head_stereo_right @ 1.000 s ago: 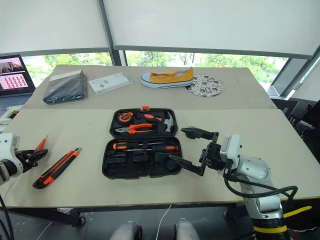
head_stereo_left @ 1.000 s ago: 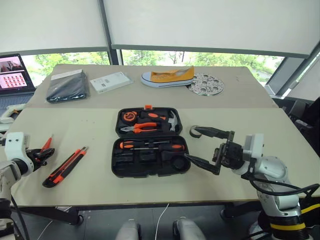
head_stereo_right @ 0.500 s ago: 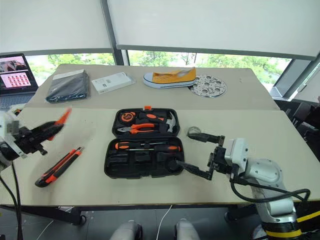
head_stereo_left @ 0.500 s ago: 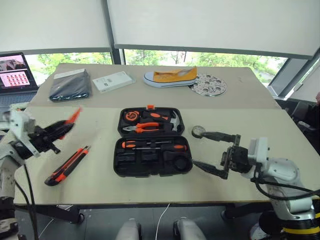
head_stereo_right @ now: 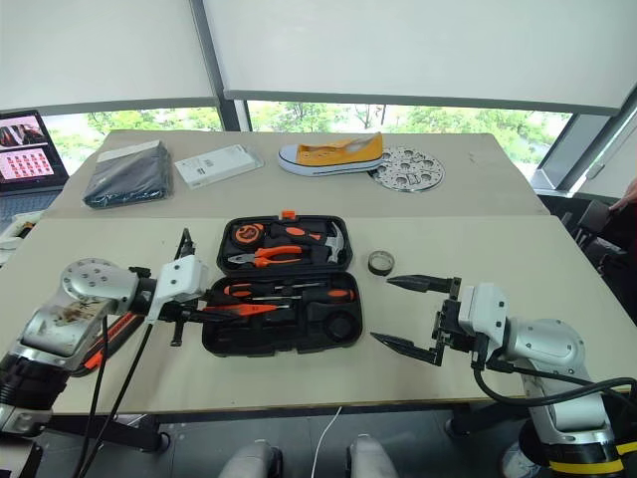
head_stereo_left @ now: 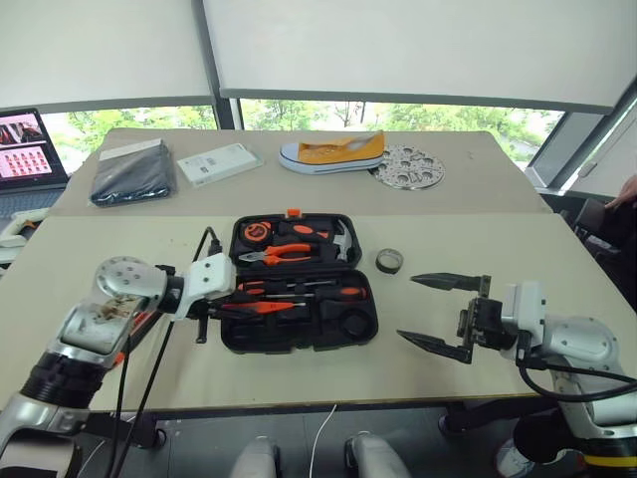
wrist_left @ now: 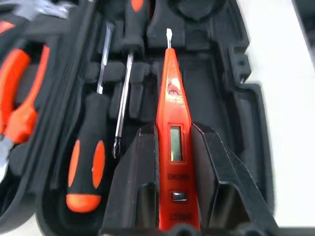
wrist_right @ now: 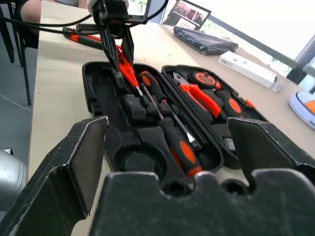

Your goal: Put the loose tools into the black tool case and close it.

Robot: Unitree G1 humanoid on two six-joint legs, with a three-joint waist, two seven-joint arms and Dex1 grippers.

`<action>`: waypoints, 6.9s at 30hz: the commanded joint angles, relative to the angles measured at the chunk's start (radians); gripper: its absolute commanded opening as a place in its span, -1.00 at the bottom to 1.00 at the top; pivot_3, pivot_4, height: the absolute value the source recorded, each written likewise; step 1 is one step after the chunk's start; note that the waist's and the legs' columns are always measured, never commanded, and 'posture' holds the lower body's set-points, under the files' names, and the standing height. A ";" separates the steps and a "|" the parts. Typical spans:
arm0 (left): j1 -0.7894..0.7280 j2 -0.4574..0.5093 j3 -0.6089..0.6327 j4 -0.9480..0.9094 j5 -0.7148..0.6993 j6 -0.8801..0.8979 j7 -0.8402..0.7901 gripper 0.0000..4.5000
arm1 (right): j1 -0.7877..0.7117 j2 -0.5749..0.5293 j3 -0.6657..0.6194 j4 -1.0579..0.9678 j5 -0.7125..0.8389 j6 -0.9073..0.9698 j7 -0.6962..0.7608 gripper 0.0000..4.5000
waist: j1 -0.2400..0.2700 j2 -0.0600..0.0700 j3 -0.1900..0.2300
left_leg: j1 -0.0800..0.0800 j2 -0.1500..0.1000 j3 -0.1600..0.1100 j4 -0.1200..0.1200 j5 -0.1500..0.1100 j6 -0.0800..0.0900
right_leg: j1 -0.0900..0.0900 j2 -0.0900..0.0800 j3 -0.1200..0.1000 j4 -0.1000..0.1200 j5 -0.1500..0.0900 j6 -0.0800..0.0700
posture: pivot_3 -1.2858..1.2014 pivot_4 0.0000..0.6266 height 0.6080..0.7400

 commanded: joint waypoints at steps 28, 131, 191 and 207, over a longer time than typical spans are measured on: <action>-0.093 -0.051 -0.131 0.002 0.186 0.076 0.035 -0.44 | 0.018 -0.005 0.008 -0.081 0.011 0.013 -0.058 1.00 | 0.001 0.000 0.000 | 0.002 0.000 0.000 0.001 0.000 0.000 | 0.002 0.000 0.000 0.001 0.000 0.001 | 0.03 -0.52 1.00; 0.093 0.025 0.024 -0.263 -0.138 0.221 0.142 -0.26 | 0.073 0.008 -0.009 -0.124 0.019 0.019 -0.065 1.00 | 0.005 -0.003 -0.004 | 0.002 0.011 0.014 0.000 0.000 -0.001 | 0.001 0.001 -0.002 0.001 -0.002 -0.002 | 0.03 -0.52 1.00; 0.213 -0.221 -0.052 -0.096 -0.101 0.371 0.231 -0.98 | 0.139 0.054 0.032 -0.122 -0.002 0.036 -0.121 1.00 | 0.003 0.008 -0.010 | 0.022 0.011 0.014 0.002 0.000 -0.001 | 0.020 0.000 0.000 0.001 -0.005 -0.007 | 0.03 -0.52 1.00; 0.167 -0.297 0.023 -0.023 -0.078 0.009 0.207 -0.98 | 0.144 0.056 0.037 -0.122 0.005 0.048 -0.119 1.00 | 0.012 0.007 -0.009 | 0.010 0.010 0.014 0.001 0.000 -0.001 | 0.011 0.000 -0.001 -0.002 -0.002 0.001 | 0.03 -0.52 1.00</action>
